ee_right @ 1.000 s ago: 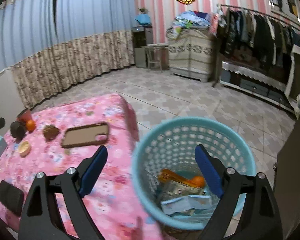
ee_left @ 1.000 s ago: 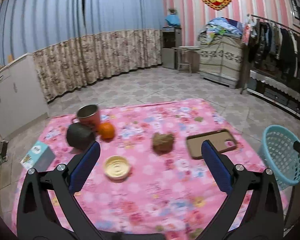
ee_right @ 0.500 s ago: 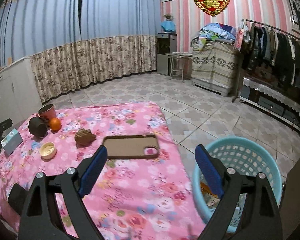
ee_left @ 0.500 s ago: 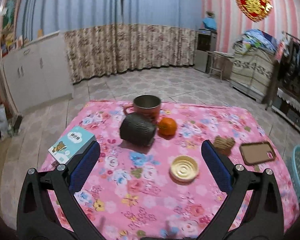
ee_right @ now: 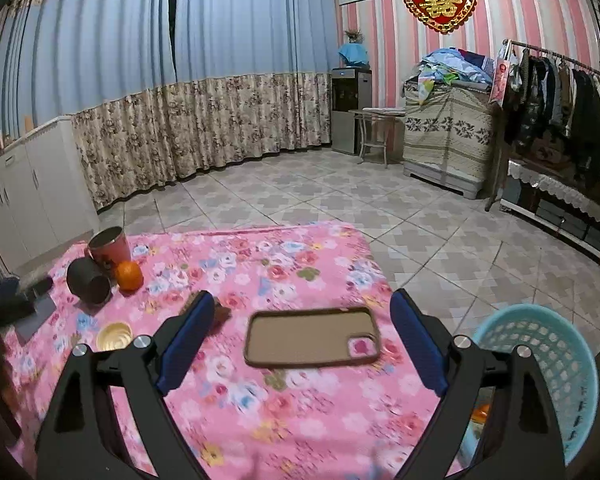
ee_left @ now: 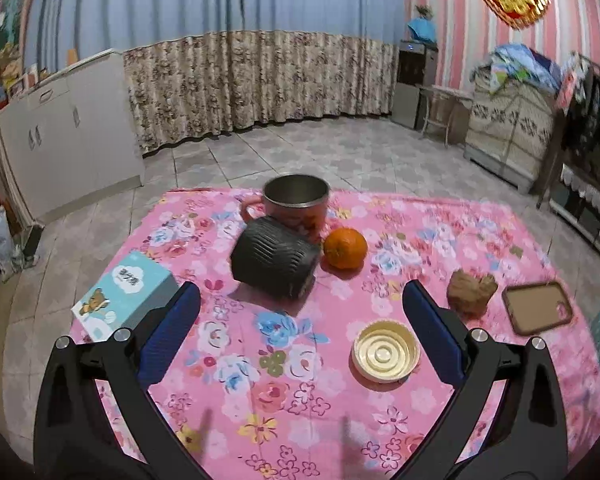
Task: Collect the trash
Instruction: 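Move the left gripper to the gold round tin lid and grasp it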
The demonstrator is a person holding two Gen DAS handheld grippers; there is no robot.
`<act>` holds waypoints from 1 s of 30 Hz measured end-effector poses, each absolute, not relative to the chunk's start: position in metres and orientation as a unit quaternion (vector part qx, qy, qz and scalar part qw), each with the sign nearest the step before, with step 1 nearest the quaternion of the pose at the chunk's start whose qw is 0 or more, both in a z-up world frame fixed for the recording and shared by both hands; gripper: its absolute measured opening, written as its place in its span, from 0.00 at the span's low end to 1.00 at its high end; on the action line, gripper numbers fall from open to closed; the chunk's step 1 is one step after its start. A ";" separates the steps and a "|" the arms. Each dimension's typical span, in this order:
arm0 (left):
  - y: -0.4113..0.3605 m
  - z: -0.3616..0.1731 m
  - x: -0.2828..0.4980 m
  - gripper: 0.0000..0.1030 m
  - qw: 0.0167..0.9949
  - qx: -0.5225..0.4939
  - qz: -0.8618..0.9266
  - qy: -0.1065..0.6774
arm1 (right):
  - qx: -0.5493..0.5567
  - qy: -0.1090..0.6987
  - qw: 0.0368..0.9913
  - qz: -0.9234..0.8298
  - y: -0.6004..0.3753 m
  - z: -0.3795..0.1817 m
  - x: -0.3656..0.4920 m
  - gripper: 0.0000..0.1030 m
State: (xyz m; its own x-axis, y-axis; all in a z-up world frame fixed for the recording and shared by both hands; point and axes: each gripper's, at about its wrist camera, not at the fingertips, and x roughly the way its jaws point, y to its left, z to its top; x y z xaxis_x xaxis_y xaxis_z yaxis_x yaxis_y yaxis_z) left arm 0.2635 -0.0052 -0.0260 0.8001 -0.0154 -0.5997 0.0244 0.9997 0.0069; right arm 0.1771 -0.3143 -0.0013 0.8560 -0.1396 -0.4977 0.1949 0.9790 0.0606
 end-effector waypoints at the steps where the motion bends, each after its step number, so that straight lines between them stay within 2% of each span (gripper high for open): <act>1: -0.010 -0.030 0.265 0.95 0.947 0.014 -0.012 0.320 | 0.056 0.255 0.961 -0.087 -0.312 -0.002 0.182 0.85; 7: -0.039 -0.055 0.273 0.95 0.938 0.049 -0.028 0.342 | 0.045 0.266 0.959 -0.082 -0.296 -0.018 0.206 0.85; 16: -0.035 -0.081 0.290 0.93 0.919 0.032 -0.034 0.391 | 0.039 0.292 0.952 -0.079 -0.301 -0.036 0.213 0.85; 18: -0.028 -0.084 0.294 0.83 0.914 0.010 -0.041 0.402 | 0.041 0.298 0.950 -0.079 -0.301 -0.039 0.216 0.85; 26: -0.028 -0.094 0.300 0.63 0.901 0.001 -0.060 0.429 | 0.038 0.307 0.948 -0.075 -0.296 -0.046 0.215 0.85; 30: -0.025 -0.101 0.303 0.42 0.891 0.010 -0.051 0.451 | 0.029 0.309 0.948 -0.075 -0.294 -0.048 0.214 0.85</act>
